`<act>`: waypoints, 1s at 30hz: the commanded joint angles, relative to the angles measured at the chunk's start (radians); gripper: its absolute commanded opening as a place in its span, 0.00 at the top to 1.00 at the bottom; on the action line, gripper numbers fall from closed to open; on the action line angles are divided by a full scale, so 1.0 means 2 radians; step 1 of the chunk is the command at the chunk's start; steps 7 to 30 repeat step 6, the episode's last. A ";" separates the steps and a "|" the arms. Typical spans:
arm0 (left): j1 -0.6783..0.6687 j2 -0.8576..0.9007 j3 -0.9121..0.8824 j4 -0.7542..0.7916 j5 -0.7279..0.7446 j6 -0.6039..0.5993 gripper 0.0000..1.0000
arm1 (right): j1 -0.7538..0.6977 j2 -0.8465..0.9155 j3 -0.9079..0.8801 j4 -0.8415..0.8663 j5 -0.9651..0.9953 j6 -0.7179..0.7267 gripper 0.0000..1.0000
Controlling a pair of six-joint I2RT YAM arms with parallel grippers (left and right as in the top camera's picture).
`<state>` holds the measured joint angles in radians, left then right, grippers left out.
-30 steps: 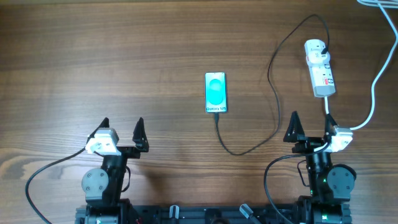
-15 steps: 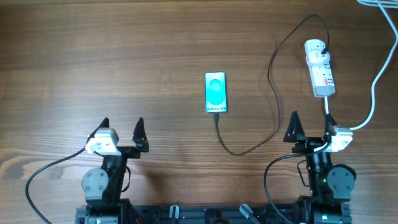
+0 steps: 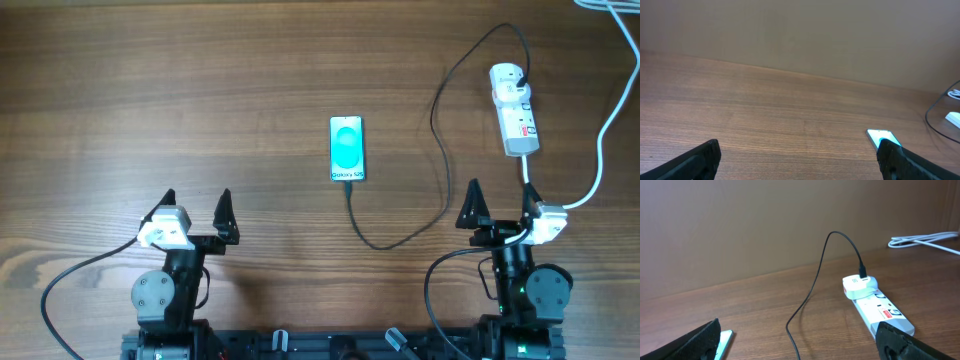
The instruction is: Plug charger to phone and switch on socket
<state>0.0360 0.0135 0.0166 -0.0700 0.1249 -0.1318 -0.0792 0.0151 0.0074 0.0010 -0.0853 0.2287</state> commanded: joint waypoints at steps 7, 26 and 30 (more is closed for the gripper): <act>0.004 -0.005 -0.006 0.002 -0.005 0.010 0.00 | 0.002 -0.005 -0.001 0.002 0.003 -0.009 0.00; 0.004 -0.005 -0.006 0.002 -0.005 0.010 0.00 | 0.002 -0.005 -0.001 0.002 0.003 -0.009 0.00; 0.004 -0.005 -0.006 0.002 -0.005 0.010 0.00 | 0.002 -0.005 -0.001 0.002 0.003 -0.009 0.00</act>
